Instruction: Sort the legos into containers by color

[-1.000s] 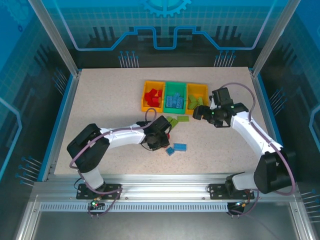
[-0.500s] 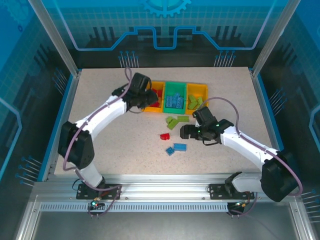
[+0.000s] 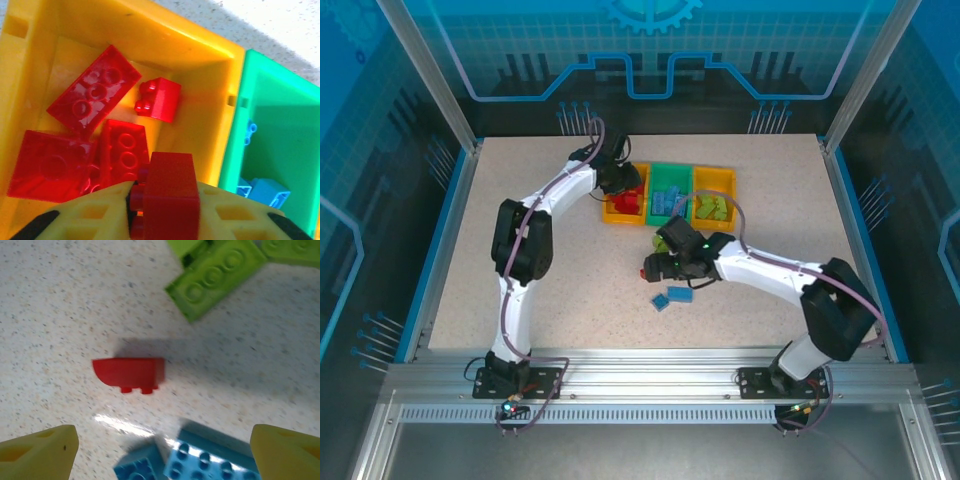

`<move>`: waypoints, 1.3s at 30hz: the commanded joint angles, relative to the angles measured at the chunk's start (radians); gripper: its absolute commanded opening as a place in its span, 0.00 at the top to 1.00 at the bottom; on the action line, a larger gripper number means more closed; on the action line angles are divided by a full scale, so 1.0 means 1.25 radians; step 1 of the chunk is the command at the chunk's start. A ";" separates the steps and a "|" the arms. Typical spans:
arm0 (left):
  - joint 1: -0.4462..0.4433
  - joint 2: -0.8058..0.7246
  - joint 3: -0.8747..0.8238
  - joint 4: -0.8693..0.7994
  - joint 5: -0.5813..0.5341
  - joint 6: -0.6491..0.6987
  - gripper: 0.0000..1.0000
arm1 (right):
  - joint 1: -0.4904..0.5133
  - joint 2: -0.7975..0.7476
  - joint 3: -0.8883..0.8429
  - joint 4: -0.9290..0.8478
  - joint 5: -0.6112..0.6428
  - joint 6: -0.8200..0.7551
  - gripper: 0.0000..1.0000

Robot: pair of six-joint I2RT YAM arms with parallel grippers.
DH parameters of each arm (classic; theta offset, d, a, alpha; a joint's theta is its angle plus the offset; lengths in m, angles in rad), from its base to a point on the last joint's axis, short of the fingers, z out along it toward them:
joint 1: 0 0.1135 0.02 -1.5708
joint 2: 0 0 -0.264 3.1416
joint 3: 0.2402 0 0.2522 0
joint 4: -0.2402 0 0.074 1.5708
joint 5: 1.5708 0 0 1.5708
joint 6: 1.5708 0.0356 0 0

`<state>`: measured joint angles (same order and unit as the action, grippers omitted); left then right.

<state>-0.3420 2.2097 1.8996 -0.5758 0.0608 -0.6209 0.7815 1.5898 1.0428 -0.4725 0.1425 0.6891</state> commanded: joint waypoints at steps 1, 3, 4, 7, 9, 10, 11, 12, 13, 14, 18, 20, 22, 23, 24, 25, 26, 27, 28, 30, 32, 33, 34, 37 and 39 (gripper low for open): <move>0.008 -0.010 0.043 -0.017 0.019 0.018 0.55 | 0.020 0.065 0.062 -0.041 0.008 0.002 0.10; 0.008 -0.026 0.028 -0.012 0.022 0.013 0.46 | 0.028 0.104 0.092 -0.059 0.001 0.000 0.11; 0.007 -0.039 0.015 -0.009 0.023 0.012 0.37 | 0.031 0.125 0.110 -0.074 0.001 0.000 0.11; 0.008 -0.094 -0.037 0.007 0.018 0.008 0.18 | 0.040 0.178 0.155 -0.118 0.005 -0.001 0.12; 0.008 -0.152 -0.089 0.033 0.011 0.008 0.07 | 0.046 0.205 0.174 -0.129 0.011 -0.006 0.12; 0.008 -0.181 -0.124 0.048 0.007 0.006 0.01 | 0.049 0.217 0.184 -0.131 0.009 -0.008 0.12; 0.007 -0.213 -0.151 0.059 0.003 0.006 0.01 | 0.050 0.227 0.193 -0.134 0.008 -0.009 0.12; 0.009 -0.242 -0.184 0.068 -0.003 0.004 0.01 | 0.052 0.241 0.204 -0.144 0.007 -0.009 0.12; 0.008 -0.276 -0.214 0.075 -0.010 0.004 0.01 | 0.055 0.253 0.216 -0.153 0.010 -0.012 0.13; 0.008 -0.301 -0.241 0.079 -0.013 0.005 0.01 | 0.056 0.262 0.225 -0.161 0.012 -0.015 0.13; 0.010 -0.416 -0.358 0.099 -0.041 0.005 0.01 | 0.064 0.294 0.254 -0.193 0.023 -0.030 0.15; 0.015 -0.466 -0.411 0.107 -0.054 0.002 0.01 | 0.064 0.307 0.263 -0.199 0.025 -0.034 0.16; 0.022 -0.511 -0.455 0.109 -0.060 0.000 0.01 | 0.064 0.324 0.275 -0.204 0.031 -0.043 0.18; 0.025 -0.528 -0.472 0.108 -0.062 -0.001 0.01 | 0.064 0.331 0.283 -0.209 0.031 -0.048 0.20; 0.030 -0.545 -0.489 0.105 -0.062 0.000 0.01 | 0.065 0.341 0.291 -0.216 0.031 -0.052 0.22; 0.034 -0.562 -0.506 0.101 -0.065 -0.001 0.01 | 0.065 0.349 0.299 -0.222 0.032 -0.054 0.24; 0.038 -0.574 -0.520 0.096 -0.069 -0.001 0.01 | 0.064 0.356 0.306 -0.228 0.034 -0.055 0.26; 0.040 -0.592 -0.537 0.091 -0.072 -0.002 0.01 | 0.064 0.360 0.311 -0.232 0.037 -0.055 0.28; 0.043 -0.609 -0.554 0.091 -0.077 -0.002 0.01 | 0.064 0.362 0.313 -0.234 0.040 -0.057 0.31; 0.045 -0.635 -0.583 0.089 -0.086 0.001 0.01 | 0.065 0.363 0.318 -0.237 0.046 -0.057 0.37; 0.048 -0.660 -0.611 0.082 -0.092 0.001 0.01 | 0.065 0.362 0.327 -0.246 0.051 -0.060 0.44; 0.049 -0.672 -0.625 0.080 -0.095 0.001 0.01 | 0.066 0.360 0.334 -0.253 0.056 -0.061 0.47; 0.049 -0.685 -0.638 0.077 -0.097 -0.001 0.01 | 0.068 0.356 0.340 -0.258 0.059 -0.065 0.50; 0.050 -0.721 -0.684 0.071 -0.104 -0.006 0.01 | 0.069 0.325 0.364 -0.276 0.060 -0.078 0.54; 0.050 -0.745 -0.716 0.069 -0.105 -0.013 0.01 | 0.068 0.303 0.392 -0.288 0.059 -0.095 0.55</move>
<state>-0.2897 1.3254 1.0512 -0.4667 -0.0448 -0.6270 0.8501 2.0243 1.4757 -0.7818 0.2028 0.6003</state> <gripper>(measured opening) 0.988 0.462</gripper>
